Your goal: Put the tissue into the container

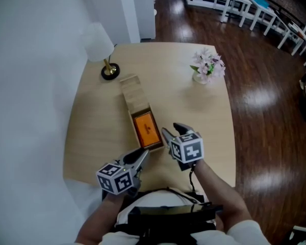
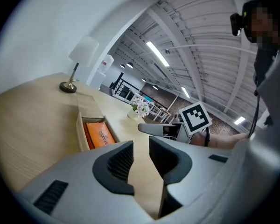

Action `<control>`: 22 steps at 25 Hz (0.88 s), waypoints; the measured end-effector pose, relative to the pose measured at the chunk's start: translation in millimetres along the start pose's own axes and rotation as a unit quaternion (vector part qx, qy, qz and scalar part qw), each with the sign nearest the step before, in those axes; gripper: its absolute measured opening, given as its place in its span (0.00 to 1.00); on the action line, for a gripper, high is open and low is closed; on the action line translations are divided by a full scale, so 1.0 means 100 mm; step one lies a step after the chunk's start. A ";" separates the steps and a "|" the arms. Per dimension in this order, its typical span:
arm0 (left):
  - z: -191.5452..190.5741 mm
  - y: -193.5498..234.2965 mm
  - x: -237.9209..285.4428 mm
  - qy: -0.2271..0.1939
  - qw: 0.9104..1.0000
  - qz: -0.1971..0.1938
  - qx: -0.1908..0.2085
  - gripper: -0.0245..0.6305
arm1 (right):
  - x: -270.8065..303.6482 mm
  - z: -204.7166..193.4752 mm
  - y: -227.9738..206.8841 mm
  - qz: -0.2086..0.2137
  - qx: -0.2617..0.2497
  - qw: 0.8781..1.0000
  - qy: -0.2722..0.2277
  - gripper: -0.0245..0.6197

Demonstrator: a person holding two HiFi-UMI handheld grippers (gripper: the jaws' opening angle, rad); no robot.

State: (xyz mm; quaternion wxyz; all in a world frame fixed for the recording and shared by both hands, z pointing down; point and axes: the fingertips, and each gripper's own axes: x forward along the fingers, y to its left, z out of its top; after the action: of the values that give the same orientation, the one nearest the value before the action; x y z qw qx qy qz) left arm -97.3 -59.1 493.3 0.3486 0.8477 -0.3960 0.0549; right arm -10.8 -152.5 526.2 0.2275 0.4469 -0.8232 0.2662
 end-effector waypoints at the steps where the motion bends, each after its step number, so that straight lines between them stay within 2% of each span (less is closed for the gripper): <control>1: 0.00 -0.03 0.01 -0.001 1.000 -0.001 0.001 0.19 | -0.03 0.00 -0.03 -0.001 0.003 1.000 -0.001 0.36; 9: 0.00 -0.22 0.12 -0.002 1.000 -0.021 0.005 0.14 | -0.31 0.01 -0.26 -0.013 0.016 1.000 -0.021 0.29; 16: 0.00 -0.39 0.19 0.002 0.999 -0.038 0.009 0.07 | -0.61 0.02 -0.45 -0.035 0.021 0.998 -0.042 0.10; 22: -0.03 -0.47 0.24 0.012 0.999 -0.039 0.018 0.07 | -0.80 -0.01 -0.65 -0.047 0.035 0.997 -0.055 0.04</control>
State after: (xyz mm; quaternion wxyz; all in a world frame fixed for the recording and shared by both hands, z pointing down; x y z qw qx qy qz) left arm -47.4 -51.2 479.0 0.3396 0.8679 -0.3578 0.0584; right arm 84.7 -132.1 493.1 0.1784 0.5066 -0.8028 0.2588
